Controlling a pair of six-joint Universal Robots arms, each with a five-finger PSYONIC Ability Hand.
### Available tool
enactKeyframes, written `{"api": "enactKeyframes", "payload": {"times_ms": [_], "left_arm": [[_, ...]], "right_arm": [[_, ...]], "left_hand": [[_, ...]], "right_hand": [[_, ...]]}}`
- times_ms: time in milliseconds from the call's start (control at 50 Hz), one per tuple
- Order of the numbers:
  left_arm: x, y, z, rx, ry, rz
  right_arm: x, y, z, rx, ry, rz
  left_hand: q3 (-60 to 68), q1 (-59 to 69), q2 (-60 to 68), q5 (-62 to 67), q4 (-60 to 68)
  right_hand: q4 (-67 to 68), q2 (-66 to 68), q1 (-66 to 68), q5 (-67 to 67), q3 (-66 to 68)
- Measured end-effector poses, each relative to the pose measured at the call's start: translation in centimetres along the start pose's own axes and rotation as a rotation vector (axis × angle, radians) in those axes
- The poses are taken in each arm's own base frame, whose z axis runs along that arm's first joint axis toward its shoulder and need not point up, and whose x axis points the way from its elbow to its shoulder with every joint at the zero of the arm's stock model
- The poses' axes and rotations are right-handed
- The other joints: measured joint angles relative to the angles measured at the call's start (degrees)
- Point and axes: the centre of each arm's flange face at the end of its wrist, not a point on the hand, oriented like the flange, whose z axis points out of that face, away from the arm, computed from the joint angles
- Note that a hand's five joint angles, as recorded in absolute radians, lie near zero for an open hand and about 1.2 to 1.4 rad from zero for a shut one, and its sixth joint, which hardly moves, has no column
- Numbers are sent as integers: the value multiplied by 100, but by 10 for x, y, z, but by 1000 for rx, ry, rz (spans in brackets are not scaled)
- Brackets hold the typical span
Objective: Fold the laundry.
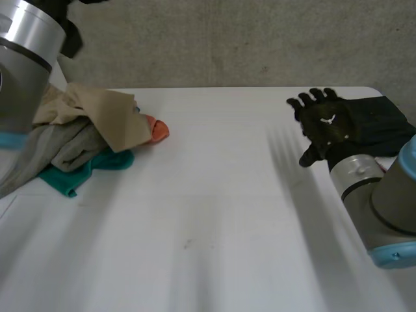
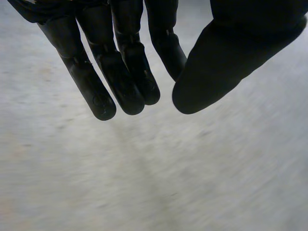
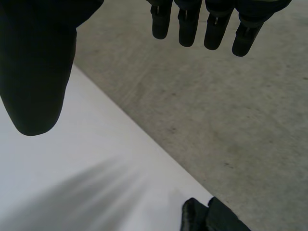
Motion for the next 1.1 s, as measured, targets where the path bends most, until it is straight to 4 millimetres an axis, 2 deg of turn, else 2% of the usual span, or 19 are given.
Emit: {"api": "enactKeyframes", "payload": {"times_ms": [120,160,180,220,260,420,440,580,620,660,680,700,740,860,880,960,980,1040,1100], "left_arm": [[56,16,-38,-129,113,-164],[61,23,-44,-154,120,-163],[64,35,-50,-184,120,-139],[58,52,-54,-214,99,-75],[43,71,-53,-245,62,10],[-49,149,-42,-431,-71,301],[-72,168,-42,-486,-85,342],[-132,235,-48,-614,-100,422],[-143,251,-49,-620,-105,436],[-149,259,-48,-615,-113,445],[-151,261,-47,-609,-116,449],[-154,262,-44,-595,-125,457],[-156,254,-35,-552,-144,470],[-138,187,7,-344,-185,464],[-128,162,18,-271,-186,448],[-97,99,40,-96,-161,388],[-81,71,46,-24,-138,354],[-47,25,51,78,-79,283],[-13,-8,48,133,-18,212]], "right_arm": [[11,-4,5,2,33,51],[11,-3,5,-2,33,54],[10,-1,6,-10,31,56],[9,3,7,-24,26,53],[6,8,7,-39,18,45],[-4,24,9,-89,-14,4],[-7,28,9,-102,-24,-9],[-16,43,10,-141,-49,-47],[-17,46,10,-150,-52,-58],[-17,49,11,-156,-52,-66],[-17,49,11,-157,-51,-68],[-16,50,11,-160,-50,-72],[-15,51,12,-162,-43,-77],[-13,49,13,-160,-32,-80],[-13,48,13,-159,-30,-80],[-13,47,12,-156,-28,-79],[-12,46,11,-154,-27,-78],[-10,43,11,-148,-21,-76],[-5,39,11,-140,-8,-74]], "left_hand": [[0,0,0,0,0],[-187,-247,-277,-189,-192],[-2011,-2179,-2039,-1889,-1915],[-3696,-4304,-3865,-3746,-3762],[-5324,-5539,-5415,-5281,-5427],[-5622,-5557,-5680,-5484,-5730],[-5622,-5557,-5681,-5484,-5730],[-5567,-5481,-5620,-5441,-5662],[-4755,-4407,-4789,-4662,-4806],[-3121,-2627,-3142,-3196,-3276],[-3121,-2627,-3142,-3196,-3276],[-1624,-914,-1500,-1698,-1644],[-220,-399,-162,-483,-206],[-114,-399,-21,-347,-25],[-114,-399,-21,-347,-25],[-114,-398,-21,-347,-13],[-114,-398,-21,-340,-5],[-66,-398,-21,-225,-5],[-52,-398,-21,-225,-4]], "right_hand": [[0,0,0,0,0],[0,0,0,0,0],[0,0,0,0,0],[0,0,0,0,0],[0,0,0,0,0],[0,0,0,0,0],[0,0,0,0,0],[0,0,0,0,0],[0,0,0,0,0],[0,0,0,0,0],[0,0,0,0,0],[0,0,0,0,0],[0,0,0,0,0],[0,0,0,0,0],[0,0,0,0,0],[0,0,0,0,0],[0,0,0,0,0],[0,0,0,0,0],[0,0,0,0,0]]}}
